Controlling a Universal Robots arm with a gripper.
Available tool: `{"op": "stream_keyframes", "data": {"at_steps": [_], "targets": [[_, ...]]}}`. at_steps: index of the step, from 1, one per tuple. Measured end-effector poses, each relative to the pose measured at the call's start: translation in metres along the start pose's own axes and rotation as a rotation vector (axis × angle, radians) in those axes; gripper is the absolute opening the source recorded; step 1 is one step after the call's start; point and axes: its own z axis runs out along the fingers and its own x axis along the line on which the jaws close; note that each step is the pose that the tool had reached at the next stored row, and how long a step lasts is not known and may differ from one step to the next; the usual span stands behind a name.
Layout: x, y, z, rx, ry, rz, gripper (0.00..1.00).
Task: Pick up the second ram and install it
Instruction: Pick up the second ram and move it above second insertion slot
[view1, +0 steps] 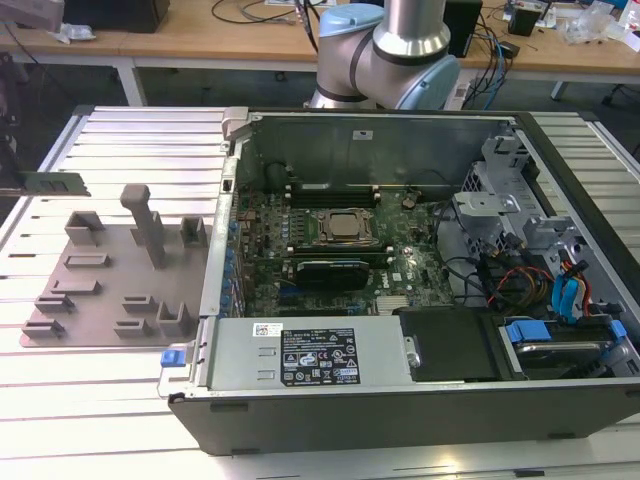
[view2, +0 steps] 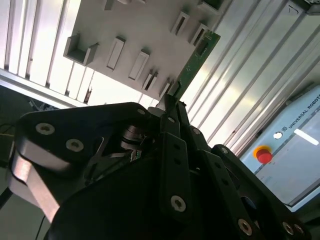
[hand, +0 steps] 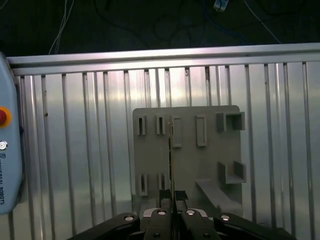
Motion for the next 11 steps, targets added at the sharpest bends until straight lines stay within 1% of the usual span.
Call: {"op": "stream_keyframes", "data": {"at_steps": [1,2,8,10,11], "targets": [[-0.0002,0.0000,-0.0045,0.0000,0.0000,0.000,0.13],[-0.0003,0.0000,-0.0073,0.0000,0.0000,0.000,0.13],[-0.0008,0.0001,-0.0201,0.0000,0.0000,0.000,0.13],[-0.0011,0.0002,-0.0268,0.0000,0.0000,0.000,0.13],[-0.0013,0.0002,-0.0317,0.0001,0.0000,0.000,0.13]]}}
